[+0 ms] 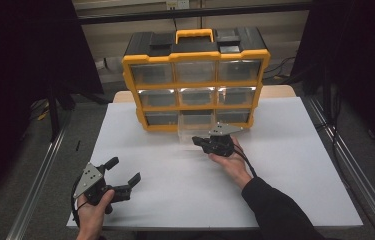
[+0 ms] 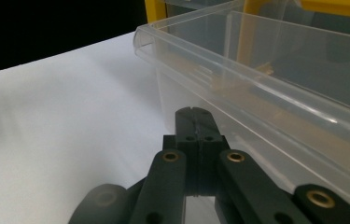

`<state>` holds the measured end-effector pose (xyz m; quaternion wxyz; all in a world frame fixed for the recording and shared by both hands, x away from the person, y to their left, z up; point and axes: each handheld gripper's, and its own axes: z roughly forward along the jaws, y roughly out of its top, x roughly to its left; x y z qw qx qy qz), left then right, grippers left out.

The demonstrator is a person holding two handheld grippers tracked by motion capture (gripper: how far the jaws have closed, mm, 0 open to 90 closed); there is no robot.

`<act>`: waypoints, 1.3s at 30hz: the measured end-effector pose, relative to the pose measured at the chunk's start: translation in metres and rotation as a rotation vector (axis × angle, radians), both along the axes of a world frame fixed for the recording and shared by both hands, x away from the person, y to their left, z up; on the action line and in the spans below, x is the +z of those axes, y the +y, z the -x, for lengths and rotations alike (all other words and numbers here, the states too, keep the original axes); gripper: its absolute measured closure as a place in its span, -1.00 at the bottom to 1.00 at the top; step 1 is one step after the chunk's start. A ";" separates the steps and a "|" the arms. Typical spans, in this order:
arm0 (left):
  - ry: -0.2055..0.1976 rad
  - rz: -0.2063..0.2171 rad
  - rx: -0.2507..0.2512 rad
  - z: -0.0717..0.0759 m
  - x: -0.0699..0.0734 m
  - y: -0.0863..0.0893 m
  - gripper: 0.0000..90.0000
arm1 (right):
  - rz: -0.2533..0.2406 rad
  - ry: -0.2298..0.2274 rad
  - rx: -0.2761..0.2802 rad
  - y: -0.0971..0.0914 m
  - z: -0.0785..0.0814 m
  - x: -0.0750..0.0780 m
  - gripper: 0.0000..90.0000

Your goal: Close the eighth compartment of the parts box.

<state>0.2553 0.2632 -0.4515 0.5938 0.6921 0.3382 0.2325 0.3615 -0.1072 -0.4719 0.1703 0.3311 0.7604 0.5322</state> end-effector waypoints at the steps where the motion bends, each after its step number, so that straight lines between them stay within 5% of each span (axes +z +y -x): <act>1: -0.001 -0.002 0.003 0.000 0.000 0.000 -0.94 | 0.003 0.001 0.003 0.000 -0.001 0.001 1.00; 39: -0.008 -0.006 0.004 0.000 0.000 0.001 -0.93 | -0.029 0.011 -0.041 -0.001 -0.011 0.004 1.00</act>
